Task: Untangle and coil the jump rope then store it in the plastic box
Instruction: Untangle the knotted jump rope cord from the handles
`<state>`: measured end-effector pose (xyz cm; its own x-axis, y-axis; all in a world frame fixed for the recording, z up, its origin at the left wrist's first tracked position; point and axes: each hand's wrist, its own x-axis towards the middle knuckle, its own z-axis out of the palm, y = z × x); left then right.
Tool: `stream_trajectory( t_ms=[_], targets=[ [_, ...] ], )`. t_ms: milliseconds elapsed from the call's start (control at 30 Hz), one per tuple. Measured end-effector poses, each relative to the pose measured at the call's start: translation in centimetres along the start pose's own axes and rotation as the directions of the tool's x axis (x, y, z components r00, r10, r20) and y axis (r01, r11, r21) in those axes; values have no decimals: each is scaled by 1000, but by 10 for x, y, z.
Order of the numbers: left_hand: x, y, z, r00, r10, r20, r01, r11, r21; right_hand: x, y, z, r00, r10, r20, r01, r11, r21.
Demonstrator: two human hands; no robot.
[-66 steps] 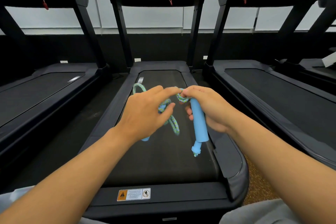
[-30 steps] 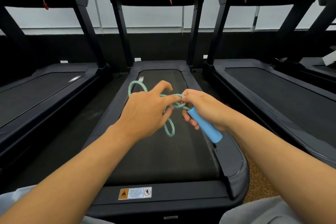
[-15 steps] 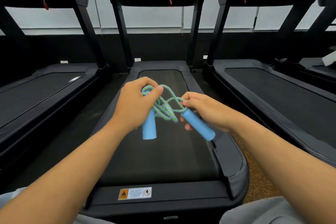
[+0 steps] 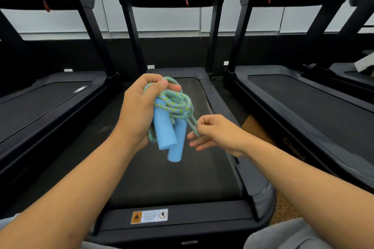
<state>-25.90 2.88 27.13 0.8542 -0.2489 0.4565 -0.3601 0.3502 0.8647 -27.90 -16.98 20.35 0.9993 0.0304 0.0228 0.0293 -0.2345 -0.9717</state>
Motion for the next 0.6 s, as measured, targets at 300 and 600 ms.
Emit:
stream_trajectory(
  t_ms=[300,600],
  targets=[
    [-1,0,-4,979,-133,156,174,941,-290,-6,-7,19,978,-126,169,90,974,208],
    [15,-4,-23,984,-132,117,157,956,-248,-14,-18,13,935,-14,353,-202,799,566]
  ],
)
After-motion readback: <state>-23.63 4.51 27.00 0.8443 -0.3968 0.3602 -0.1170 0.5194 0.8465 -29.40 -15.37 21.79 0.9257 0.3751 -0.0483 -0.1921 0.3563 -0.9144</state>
